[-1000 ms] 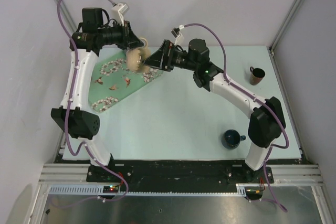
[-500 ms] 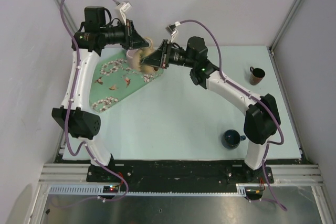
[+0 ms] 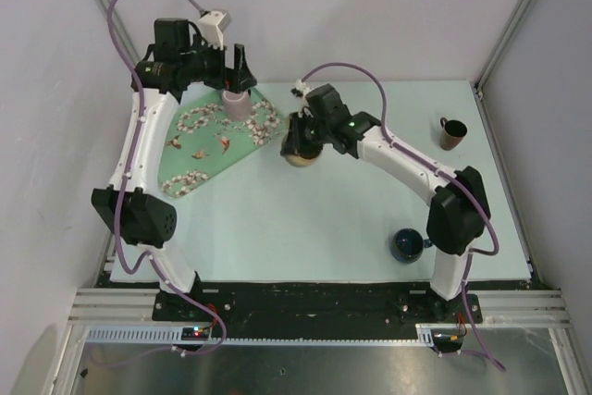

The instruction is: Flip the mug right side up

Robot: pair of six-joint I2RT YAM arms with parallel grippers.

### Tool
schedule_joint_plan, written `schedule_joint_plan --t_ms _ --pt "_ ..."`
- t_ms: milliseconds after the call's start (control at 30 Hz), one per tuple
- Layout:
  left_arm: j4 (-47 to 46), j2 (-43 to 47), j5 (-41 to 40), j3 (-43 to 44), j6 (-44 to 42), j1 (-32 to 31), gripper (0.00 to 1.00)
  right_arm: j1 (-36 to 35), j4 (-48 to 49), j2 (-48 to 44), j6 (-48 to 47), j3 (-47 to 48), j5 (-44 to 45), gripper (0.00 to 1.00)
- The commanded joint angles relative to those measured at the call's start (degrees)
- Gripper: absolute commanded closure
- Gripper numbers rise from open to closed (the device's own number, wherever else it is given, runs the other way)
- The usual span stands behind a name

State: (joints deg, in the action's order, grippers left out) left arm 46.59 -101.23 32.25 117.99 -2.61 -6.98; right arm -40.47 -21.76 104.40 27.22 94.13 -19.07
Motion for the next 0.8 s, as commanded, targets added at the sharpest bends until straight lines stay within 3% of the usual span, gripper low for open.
schedule_joint_plan --t_ms 0,167,633,667,767 --pt "-1.4 2.7 -19.7 -2.5 -8.7 0.4 0.00 -1.5 -19.8 4.8 -13.8 9.8 16.1 1.00" --pt "-1.3 1.9 -29.0 -5.9 -14.7 0.4 0.00 -2.4 -31.8 14.5 -17.8 18.0 21.6 1.00" --pt "-1.4 -5.9 -39.4 -9.2 -21.2 5.2 0.00 -0.6 -27.3 20.7 -14.9 16.1 14.2 1.00" --pt "-1.3 -6.6 -40.2 -9.3 -23.0 5.9 0.00 -0.4 -27.1 20.7 -14.7 15.9 13.9 0.97" --pt "-1.2 -8.0 -42.0 -10.5 -33.7 7.6 0.00 -0.2 -27.1 20.7 -15.1 16.0 12.9 0.76"
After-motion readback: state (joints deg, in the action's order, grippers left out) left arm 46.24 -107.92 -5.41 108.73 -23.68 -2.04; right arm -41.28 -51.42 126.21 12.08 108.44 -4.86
